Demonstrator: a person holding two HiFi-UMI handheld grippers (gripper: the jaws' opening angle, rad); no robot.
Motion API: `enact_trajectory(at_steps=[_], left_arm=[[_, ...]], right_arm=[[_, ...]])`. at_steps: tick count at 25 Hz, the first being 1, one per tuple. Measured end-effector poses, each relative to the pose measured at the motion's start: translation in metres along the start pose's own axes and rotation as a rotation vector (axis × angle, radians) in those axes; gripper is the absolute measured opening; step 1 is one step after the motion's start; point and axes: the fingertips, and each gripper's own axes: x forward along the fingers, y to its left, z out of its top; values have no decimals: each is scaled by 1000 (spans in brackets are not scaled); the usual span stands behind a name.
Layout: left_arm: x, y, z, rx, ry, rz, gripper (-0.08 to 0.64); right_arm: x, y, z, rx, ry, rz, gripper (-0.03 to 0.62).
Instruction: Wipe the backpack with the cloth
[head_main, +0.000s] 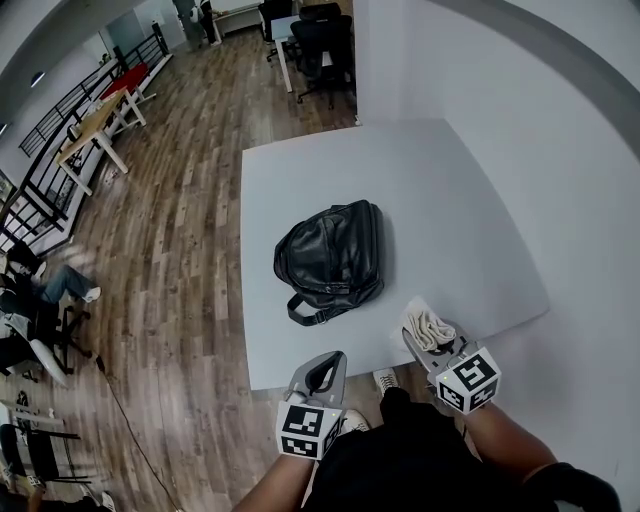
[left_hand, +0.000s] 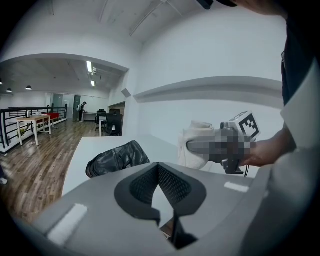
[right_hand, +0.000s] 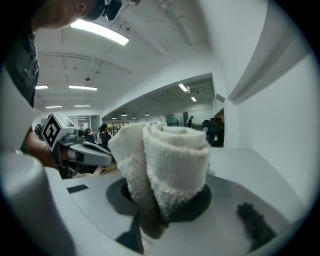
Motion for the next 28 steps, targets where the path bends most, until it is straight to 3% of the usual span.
enact_trajectory(at_steps=[13, 19, 28], left_arm=[[51, 5, 22, 24, 26, 28, 6], [75, 16, 24, 6, 68, 49, 6], [109, 31, 34, 23, 95, 100, 6]], right_arm=[[35, -65, -11, -61, 47, 7, 89], [61, -107, -30, 9, 86, 6, 89], [100, -158, -38, -59, 120, 27, 89]])
